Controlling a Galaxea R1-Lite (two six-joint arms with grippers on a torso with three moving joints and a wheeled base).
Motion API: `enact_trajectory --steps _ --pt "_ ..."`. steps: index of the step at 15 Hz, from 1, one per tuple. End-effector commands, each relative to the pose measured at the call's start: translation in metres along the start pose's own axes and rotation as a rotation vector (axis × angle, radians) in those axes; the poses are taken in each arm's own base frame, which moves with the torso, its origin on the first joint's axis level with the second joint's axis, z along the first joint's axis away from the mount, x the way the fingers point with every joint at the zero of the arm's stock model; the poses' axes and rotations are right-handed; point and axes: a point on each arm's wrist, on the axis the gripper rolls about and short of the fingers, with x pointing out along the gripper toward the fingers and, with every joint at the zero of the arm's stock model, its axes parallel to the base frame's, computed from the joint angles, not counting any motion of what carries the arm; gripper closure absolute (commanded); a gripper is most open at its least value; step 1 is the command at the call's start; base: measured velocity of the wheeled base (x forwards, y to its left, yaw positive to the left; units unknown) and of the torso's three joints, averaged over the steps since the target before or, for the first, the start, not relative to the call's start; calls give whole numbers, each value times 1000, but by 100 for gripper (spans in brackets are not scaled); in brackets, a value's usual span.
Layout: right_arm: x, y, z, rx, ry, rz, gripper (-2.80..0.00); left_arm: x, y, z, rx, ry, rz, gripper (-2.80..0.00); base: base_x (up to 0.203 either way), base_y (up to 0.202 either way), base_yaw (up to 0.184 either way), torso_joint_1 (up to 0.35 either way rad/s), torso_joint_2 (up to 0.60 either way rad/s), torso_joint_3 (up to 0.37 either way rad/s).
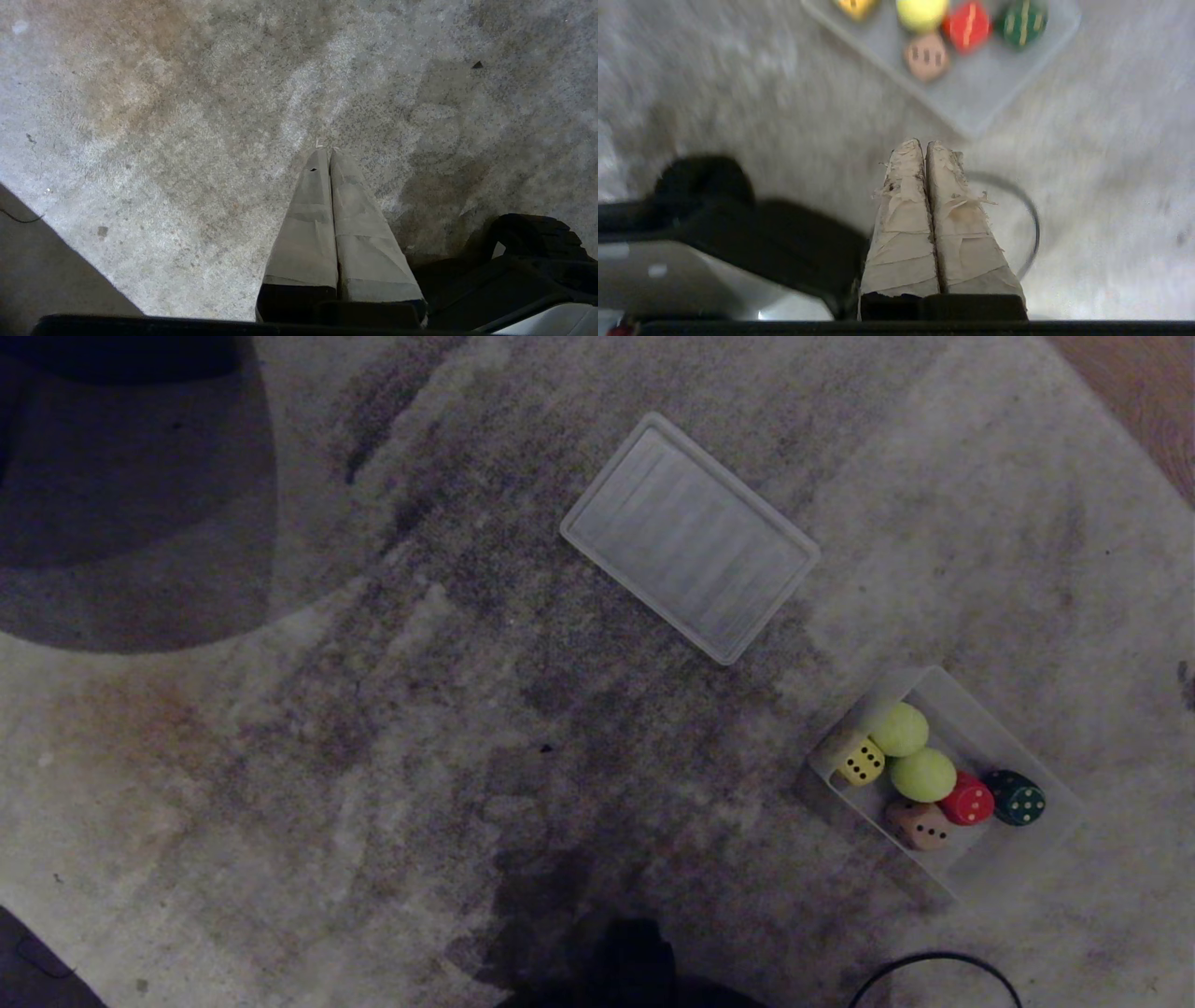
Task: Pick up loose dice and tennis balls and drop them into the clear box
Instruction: Close the lid
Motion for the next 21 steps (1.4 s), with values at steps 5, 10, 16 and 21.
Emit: enact_trajectory --steps 5,10,16,21 --pt "-6 0 -3 -6 -76 3 0 0 0 0 1 3 1 0 0 0 0 0 0 0" --pt "-6 0 -3 -2 -78 1 0 0 0 0 -1 3 1 0 0 0 0 0 0 0" --pt "-6 0 -3 -4 -79 0 0 0 0 0 9 3 -2 0 0 0 0 0 0 0" --pt "-6 0 -3 -1 -79 -1 0 0 0 0 3 4 3 0 0 0 0 0 0 0"
